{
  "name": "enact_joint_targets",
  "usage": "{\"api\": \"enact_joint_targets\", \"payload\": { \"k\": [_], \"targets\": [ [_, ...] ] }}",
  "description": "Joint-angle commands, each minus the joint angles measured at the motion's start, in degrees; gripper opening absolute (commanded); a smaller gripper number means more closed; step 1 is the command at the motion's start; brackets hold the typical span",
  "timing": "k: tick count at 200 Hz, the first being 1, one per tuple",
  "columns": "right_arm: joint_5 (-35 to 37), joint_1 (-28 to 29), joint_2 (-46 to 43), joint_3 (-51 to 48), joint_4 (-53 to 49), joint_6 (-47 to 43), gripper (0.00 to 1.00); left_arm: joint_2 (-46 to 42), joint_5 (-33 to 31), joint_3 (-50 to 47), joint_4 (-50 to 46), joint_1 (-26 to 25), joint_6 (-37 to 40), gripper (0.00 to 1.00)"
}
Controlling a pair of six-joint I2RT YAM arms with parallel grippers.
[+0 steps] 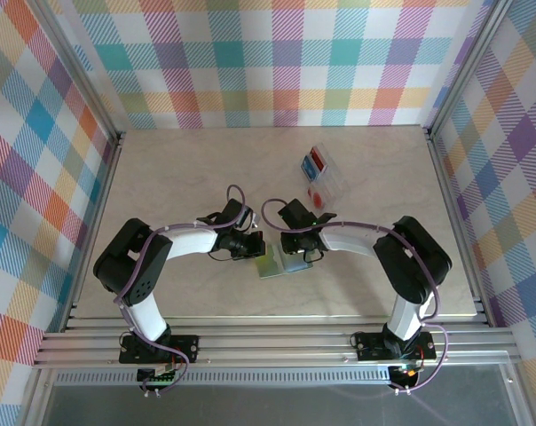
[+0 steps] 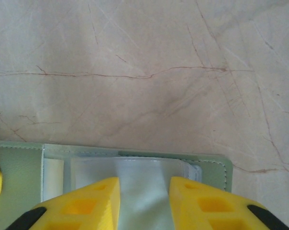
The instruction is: Put the credit cards into the card holder
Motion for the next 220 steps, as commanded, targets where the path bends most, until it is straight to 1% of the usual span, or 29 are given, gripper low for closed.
{"api": "enact_joint_targets", "payload": {
  "k": [1, 21, 42, 62, 79, 117, 159, 171, 187, 220],
  "targets": [
    [2.15, 0.98, 3.25, -0.20, -2.33, 0.05, 0.30, 3.31, -5.20, -0.60, -3.27, -0.06, 1.25, 0.00],
    [-0.13, 1.34, 3.45, -1.09, -0.65, 0.30, 0.26, 3.26, -5.34, -0.63, -3.35, -0.01, 1.27, 0.00],
    [-3.88, 1.34, 2.36, -2.14, 1.97, 0.57, 0.14, 3.52, -5.41, -0.52, -3.45, -0.06, 1.23, 0.00],
    [-4.96, 1.34, 1.34, -1.80, 2.15, 0.61, 0.00, 3.79, -5.31, -0.48, -3.28, -0.06, 1.15, 0.00],
    [-5.96, 1.34, 0.18, -1.74, 2.50, 0.45, 0.00, 3.96, -5.32, -0.49, -3.25, -0.02, 1.03, 0.00],
    [-13.09, 1.34, -1.52, -2.14, 5.25, 0.58, 0.00, 4.32, -4.78, -0.56, -2.75, 0.01, 0.67, 0.00],
    [-21.31, 1.30, -2.09, -3.33, 9.04, 2.78, 0.00, 4.86, -4.42, -0.63, -2.39, -0.05, 0.31, 0.00],
    [-22.67, 1.34, -2.45, -4.17, 10.00, 3.30, 0.04, 5.02, -4.41, -0.61, -2.39, 0.01, 0.29, 0.00],
    [-24.26, 1.34, -2.77, -5.35, 11.16, 3.85, 0.14, 5.11, -4.44, -0.62, -2.40, -0.06, 0.25, 0.00],
    [-27.27, 1.34, -3.13, -8.19, 13.04, 5.02, 0.27, 5.29, -4.44, -0.61, -2.39, 0.03, 0.01, 0.00]
  ]
}}
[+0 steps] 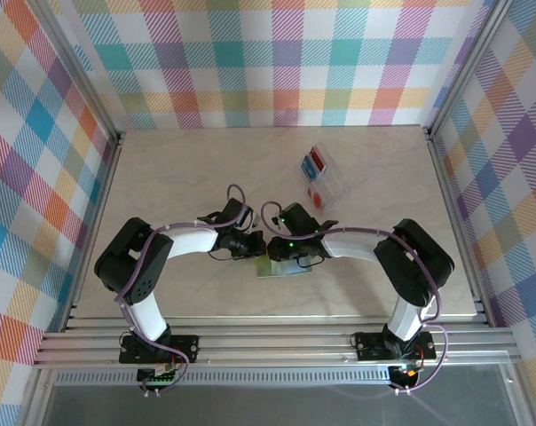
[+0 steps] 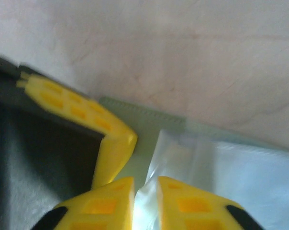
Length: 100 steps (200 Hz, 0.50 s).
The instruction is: Put the credit cards into the card holder
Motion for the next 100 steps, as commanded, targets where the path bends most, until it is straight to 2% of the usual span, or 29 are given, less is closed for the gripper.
{"api": "enact_joint_targets", "payload": {
  "k": [1, 53, 100],
  "targets": [
    [-5.47, 0.51, -1.41, -2.56, 0.92, 1.44, 0.27, 4.65, -5.03, -1.04, -2.35, 0.03, 0.07, 0.00],
    [-1.56, 2.27, -6.12, -6.61, -1.50, 2.08, 0.49, 5.12, -4.81, -0.96, -2.17, 0.12, -0.33, 0.00],
    [-0.85, 4.99, -8.12, -7.84, -1.78, 2.33, 0.53, 5.31, -3.78, -1.20, -1.48, 0.45, -0.74, 0.00]
  ]
}}
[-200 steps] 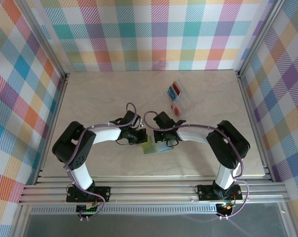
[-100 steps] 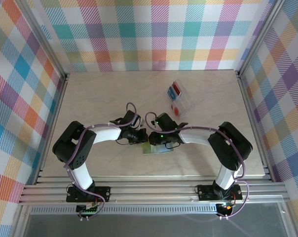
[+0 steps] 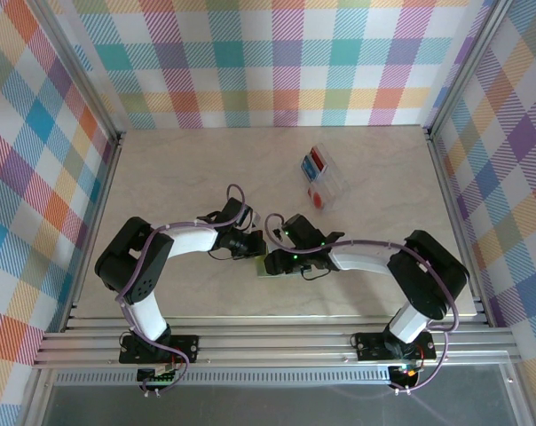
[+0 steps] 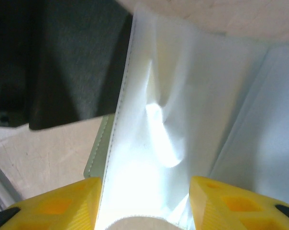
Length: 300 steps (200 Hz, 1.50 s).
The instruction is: Put the credit cards into the card holder
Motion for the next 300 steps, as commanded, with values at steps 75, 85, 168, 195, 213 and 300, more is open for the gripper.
{"api": "enact_joint_targets", "payload": {
  "k": [75, 85, 168, 195, 213, 300],
  "targets": [
    [-1.43, 1.59, 2.52, 2.30, 0.78, -1.53, 0.58, 0.73, 5.96, -6.15, 9.43, 3.19, -4.92, 0.00],
    [-1.52, 1.55, 2.66, 2.97, 0.64, -1.92, 0.60, 0.15, 7.13, -6.86, 11.10, 3.67, -5.71, 0.00],
    [-1.08, 1.54, 5.09, 7.73, -1.54, -3.85, 0.65, -8.29, 6.49, -10.23, 10.93, 7.85, -7.42, 0.01],
    [-1.59, 1.54, 6.83, 8.65, -1.57, -4.07, 0.66, -10.12, 6.32, -10.64, 10.56, 8.39, -7.57, 0.03],
    [-2.71, 1.54, 7.07, 8.59, -0.72, -4.10, 0.66, -11.19, 6.15, -11.03, 10.76, 8.62, -7.58, 0.05],
    [-2.83, 1.46, 4.45, 7.18, -1.00, -5.08, 0.69, -6.53, 8.05, -7.26, 13.03, 3.77, -6.33, 0.04]
  ]
}}
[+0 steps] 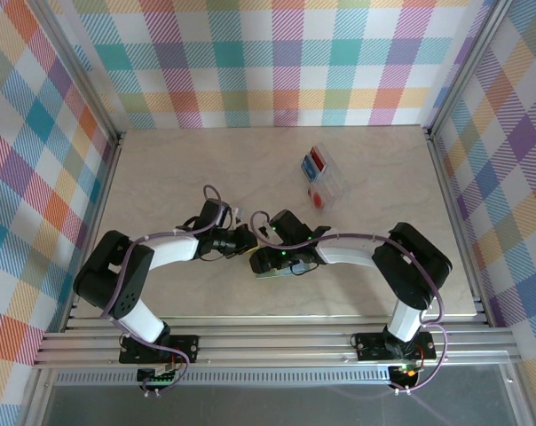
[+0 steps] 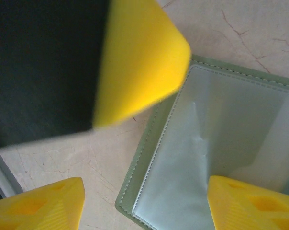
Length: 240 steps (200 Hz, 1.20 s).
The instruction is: Put the credit cards into the card holder
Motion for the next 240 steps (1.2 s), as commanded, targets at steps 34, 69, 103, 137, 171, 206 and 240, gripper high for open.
{"api": "enact_joint_targets", "payload": {
  "k": [34, 69, 103, 137, 171, 206, 240],
  "targets": [
    [-0.03, 0.30, -3.61, -0.56, -1.21, -1.63, 0.71, 4.99, -0.41, 3.90, -2.43, -2.45, 2.53, 0.04],
    [2.05, -0.05, -5.41, -0.71, -2.61, -2.03, 0.73, 7.31, -2.02, 5.04, -6.06, -2.95, 4.22, 0.02],
    [5.34, -1.09, -4.86, -0.32, -5.23, -1.78, 0.73, 7.80, -4.46, 6.18, -9.92, -3.49, 6.24, 0.02],
    [6.46, -1.85, -2.28, -0.23, -6.07, -1.09, 0.73, 8.49, -5.22, 6.61, -11.40, -3.61, 7.09, 0.02],
    [8.38, -3.03, -2.33, -0.57, -6.65, -0.64, 0.73, 9.37, -5.94, 7.17, -12.74, -3.70, 7.69, 0.02],
    [13.56, -3.44, -2.47, 2.13, -10.46, -1.31, 0.74, 9.66, -5.75, 7.43, -12.92, -3.70, 7.93, 0.01],
    [13.56, -3.61, -5.58, 4.15, -10.03, -2.10, 0.74, 10.08, -5.79, 7.52, -13.09, -3.68, 8.03, 0.01]
  ]
}}
